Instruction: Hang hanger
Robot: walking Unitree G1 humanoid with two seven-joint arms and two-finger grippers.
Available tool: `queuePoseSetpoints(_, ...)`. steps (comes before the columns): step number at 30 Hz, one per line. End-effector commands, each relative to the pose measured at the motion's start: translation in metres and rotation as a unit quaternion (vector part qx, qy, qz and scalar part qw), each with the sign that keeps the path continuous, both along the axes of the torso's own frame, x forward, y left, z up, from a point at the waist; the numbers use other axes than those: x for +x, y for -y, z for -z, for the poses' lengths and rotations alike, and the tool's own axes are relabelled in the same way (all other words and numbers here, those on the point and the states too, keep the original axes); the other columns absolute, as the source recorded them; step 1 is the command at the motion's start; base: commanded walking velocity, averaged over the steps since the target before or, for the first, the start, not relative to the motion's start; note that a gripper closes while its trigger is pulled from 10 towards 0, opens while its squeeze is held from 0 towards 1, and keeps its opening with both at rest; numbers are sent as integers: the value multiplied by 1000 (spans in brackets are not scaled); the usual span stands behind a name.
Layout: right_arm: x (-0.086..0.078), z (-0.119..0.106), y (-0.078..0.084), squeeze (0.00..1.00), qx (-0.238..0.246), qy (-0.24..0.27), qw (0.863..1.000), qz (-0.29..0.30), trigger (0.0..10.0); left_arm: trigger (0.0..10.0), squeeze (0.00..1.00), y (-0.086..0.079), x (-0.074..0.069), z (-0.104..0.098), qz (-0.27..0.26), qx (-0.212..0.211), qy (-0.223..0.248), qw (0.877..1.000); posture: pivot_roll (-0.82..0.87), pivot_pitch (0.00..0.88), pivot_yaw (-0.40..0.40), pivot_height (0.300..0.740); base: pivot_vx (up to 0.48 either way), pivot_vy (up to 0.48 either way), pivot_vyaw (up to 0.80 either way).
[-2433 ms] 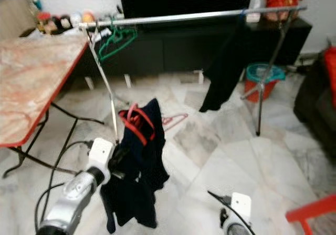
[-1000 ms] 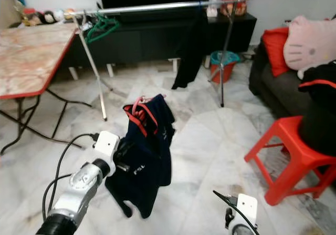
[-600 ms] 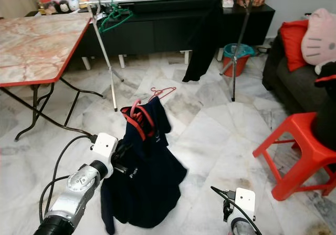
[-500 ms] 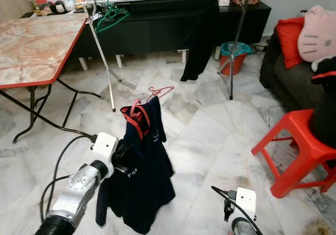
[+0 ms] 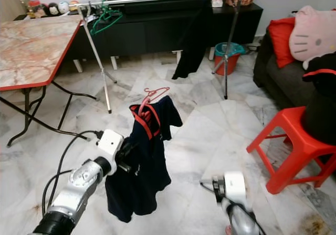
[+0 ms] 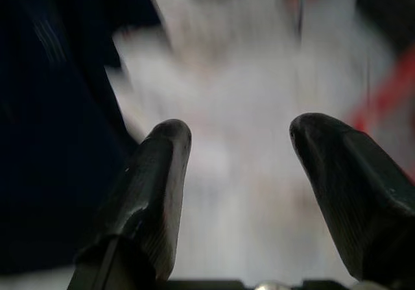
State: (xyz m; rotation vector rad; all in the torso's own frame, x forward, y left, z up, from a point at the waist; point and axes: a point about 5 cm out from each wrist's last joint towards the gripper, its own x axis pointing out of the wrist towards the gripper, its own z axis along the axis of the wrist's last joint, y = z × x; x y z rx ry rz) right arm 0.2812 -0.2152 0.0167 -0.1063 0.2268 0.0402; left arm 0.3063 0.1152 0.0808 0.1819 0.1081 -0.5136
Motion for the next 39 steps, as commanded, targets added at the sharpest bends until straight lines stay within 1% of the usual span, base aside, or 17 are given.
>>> queuePoseSetpoints(1,4,-9,-3,0,1,24,999,-21,10000,10000,0,2,5,-16,13,5,30,999,-192,0,28,740,0,0,0)
queuePoseSetpoints(7,8,-16,-9,0,24,43,998,-42,10000,10000,0,4,4,-21,34,14,37,999,-191,0,28,740,0,0,0)
queuePoseSetpoints(9,7,-19,-19,0,52,41,993,-99,10000,10000,0,7,4,-28,51,13,43,998,-190,0,28,740,0,0,0)
queuePoseSetpoints(10,7,-19,-19,0,52,41,993,-99,10000,10000,0,7,4,-28,51,13,43,998,-190,0,28,740,0,0,0)
queuePoseSetpoints(11,5,-21,-23,0,55,40,989,-130,10000,10000,0,10,4,-33,62,12,47,997,-188,0,27,740,0,0,0)
queuePoseSetpoints(13,3,-24,-25,0,54,41,986,-152,10000,10000,0,12,5,-38,75,12,51,996,-187,0,28,740,0,0,0)
queuePoseSetpoints(14,2,-28,-24,0,51,46,984,-164,10000,10000,0,17,4,-43,94,12,55,994,-191,0,28,740,0,0,0)
queuePoseSetpoints(16,1,-30,-23,0,50,49,983,-169,10000,10000,0,21,3,-46,111,12,57,992,-194,0,29,740,0,0,0)
queuePoseSetpoints(17,1,-35,-23,0,48,55,980,-186,10000,10000,0,26,2,-50,132,12,58,990,-195,0,29,740,0,0,0)
queuePoseSetpoints(20,0,-42,-23,0,46,60,975,-208,10000,10000,0,32,0,-55,151,13,61,987,-197,0,30,740,0,0,0)
queuePoseSetpoints(24,1,-50,-22,0,28,68,974,-212,10000,10000,0,37,-2,-60,169,13,61,984,-200,0,30,740,0,0,0)
queuePoseSetpoints(26,3,-54,-22,0,31,74,976,-203,10000,10000,0,42,-6,-64,185,11,60,981,-196,0,28,740,0,0,0)
queuePoseSetpoints(31,4,-57,-23,0,32,74,976,-203,10000,10000,0,46,-10,-67,204,10,57,977,-195,0,28,740,0,0,0)
queuePoseSetpoints(39,7,-60,-21,0,23,80,981,-175,10000,10000,0,52,-16,-71,229,10,52,972,-196,0,26,740,0,0,0)
